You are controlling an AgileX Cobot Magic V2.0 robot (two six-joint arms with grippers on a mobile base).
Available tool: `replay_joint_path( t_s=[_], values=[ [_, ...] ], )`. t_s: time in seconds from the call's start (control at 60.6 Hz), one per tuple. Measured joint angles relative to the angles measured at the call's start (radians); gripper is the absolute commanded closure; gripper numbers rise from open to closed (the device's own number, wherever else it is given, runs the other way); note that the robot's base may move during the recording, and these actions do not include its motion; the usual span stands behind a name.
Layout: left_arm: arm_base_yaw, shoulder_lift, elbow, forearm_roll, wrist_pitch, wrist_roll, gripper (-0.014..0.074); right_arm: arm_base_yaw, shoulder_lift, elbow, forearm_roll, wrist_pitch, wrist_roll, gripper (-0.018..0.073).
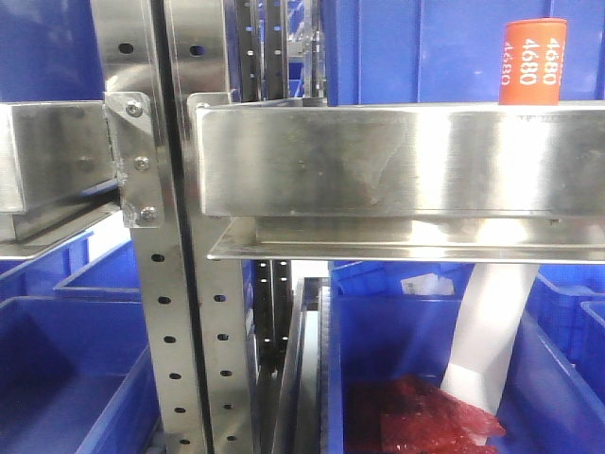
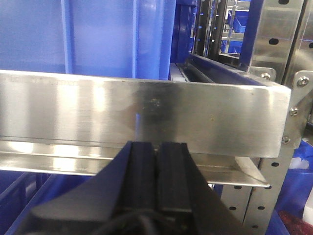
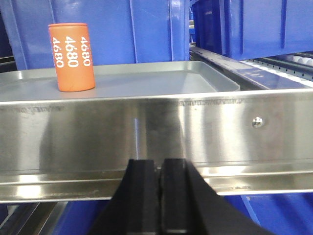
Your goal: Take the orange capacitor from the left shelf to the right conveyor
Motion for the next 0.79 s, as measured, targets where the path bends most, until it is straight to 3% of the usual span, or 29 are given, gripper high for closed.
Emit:
replay_joint_path(
  t_s=[0.792],
  values=[
    [0.000,0.000,0.000,0.000,0.000,0.000,0.0723,0.000,0.000,0.000,0.000,0.000,0.000,0.0521]
  ],
)
